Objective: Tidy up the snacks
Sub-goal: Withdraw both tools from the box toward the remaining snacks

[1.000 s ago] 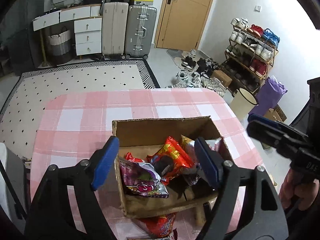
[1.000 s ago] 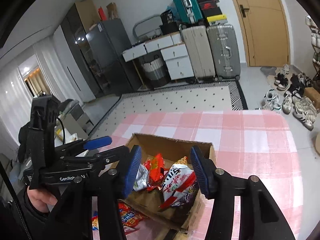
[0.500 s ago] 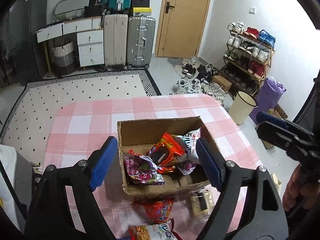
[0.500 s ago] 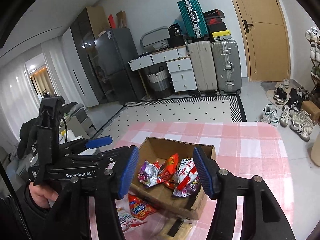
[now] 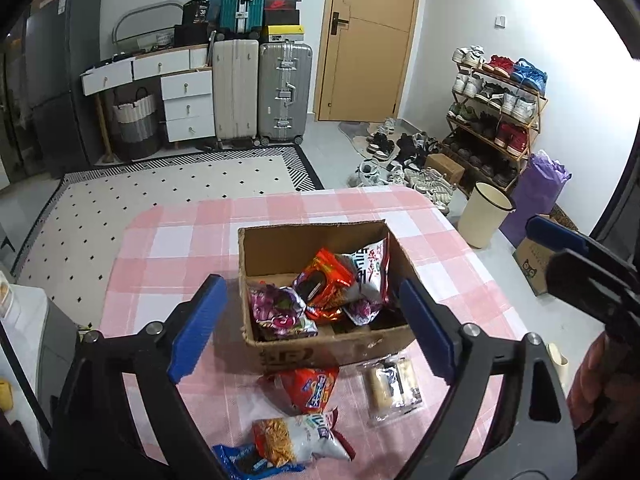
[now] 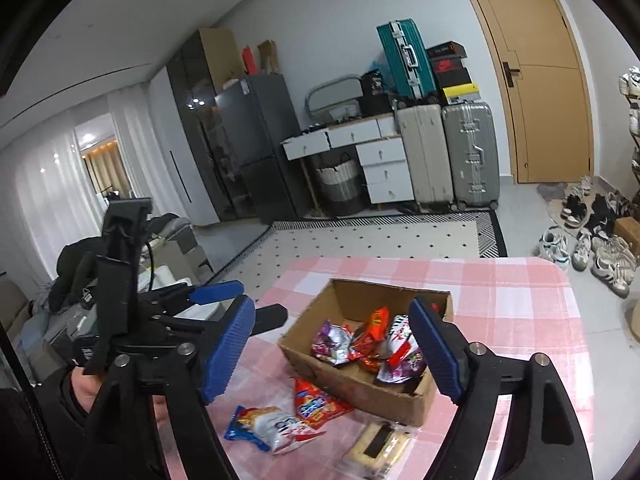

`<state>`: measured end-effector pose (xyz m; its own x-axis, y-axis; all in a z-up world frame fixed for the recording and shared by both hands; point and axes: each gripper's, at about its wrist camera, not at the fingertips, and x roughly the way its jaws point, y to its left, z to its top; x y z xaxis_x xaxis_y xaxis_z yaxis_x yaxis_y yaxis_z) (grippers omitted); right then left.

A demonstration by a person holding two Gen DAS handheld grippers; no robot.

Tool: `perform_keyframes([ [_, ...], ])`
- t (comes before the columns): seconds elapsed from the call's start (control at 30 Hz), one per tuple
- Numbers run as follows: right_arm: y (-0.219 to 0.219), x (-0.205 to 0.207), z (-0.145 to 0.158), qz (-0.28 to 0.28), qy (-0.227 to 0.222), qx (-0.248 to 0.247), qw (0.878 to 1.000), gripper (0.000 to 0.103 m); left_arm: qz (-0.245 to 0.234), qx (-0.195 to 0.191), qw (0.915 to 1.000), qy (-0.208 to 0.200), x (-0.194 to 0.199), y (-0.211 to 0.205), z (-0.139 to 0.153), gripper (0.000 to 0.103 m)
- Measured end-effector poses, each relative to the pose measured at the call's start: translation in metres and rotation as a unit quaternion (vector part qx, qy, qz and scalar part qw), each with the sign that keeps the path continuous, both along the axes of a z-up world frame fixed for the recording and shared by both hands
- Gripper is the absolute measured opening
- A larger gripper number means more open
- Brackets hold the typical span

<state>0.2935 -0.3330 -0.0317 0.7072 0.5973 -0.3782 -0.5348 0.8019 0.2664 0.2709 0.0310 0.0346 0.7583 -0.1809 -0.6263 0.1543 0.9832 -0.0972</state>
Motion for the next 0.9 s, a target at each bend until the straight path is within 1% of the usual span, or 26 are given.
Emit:
perform_keyframes([
  [0.1, 0.001, -0.017, 0.001, -0.001, -0.010, -0.003, 1.000, 0.090, 0.005, -0.004, 1.0000, -0.006, -0.015, 0.003, 0.001, 0.093],
  [0.17, 0.002, -0.028, -0.001, 0.007, -0.016, 0.002, 1.000, 0.091, 0.009, 0.001, 0.9999, -0.013, -0.025, 0.004, 0.001, 0.099],
  [0.27, 0.005, -0.041, -0.003, 0.006, -0.021, -0.002, 1.000, 0.093, 0.015, 0.011, 0.9995, -0.025, -0.043, 0.003, 0.002, 0.101],
  [0.43, 0.005, -0.059, -0.012, 0.000, -0.021, -0.001, 1.000, 0.098, 0.028, 0.014, 0.9991, -0.029, -0.064, 0.004, 0.003, 0.102],
  [0.57, -0.001, -0.068, -0.022, -0.004, -0.017, 0.006, 1.000, 0.098, 0.051, 0.025, 0.9975, -0.042, -0.082, 0.005, 0.000, 0.102],
  [0.63, -0.005, -0.073, -0.027, -0.004, -0.017, 0.013, 1.000, 0.099, 0.052, 0.025, 0.9973, -0.046, -0.090, 0.004, -0.002, 0.102],
  [0.73, -0.010, -0.082, -0.038, -0.014, -0.013, 0.016, 1.000, 0.100, 0.055, 0.016, 0.9970, -0.051, -0.104, 0.002, -0.005, 0.102],
  [0.83, -0.012, -0.086, -0.045, -0.021, -0.003, 0.015, 1.000, 0.101, 0.058, 0.006, 0.9972, -0.047, -0.111, 0.002, -0.012, 0.102],
  [0.9, -0.015, -0.086, -0.053, -0.025, 0.005, 0.016, 1.000, 0.101, 0.064, 0.005, 0.9971, -0.040, -0.116, 0.002, -0.020, 0.102],
])
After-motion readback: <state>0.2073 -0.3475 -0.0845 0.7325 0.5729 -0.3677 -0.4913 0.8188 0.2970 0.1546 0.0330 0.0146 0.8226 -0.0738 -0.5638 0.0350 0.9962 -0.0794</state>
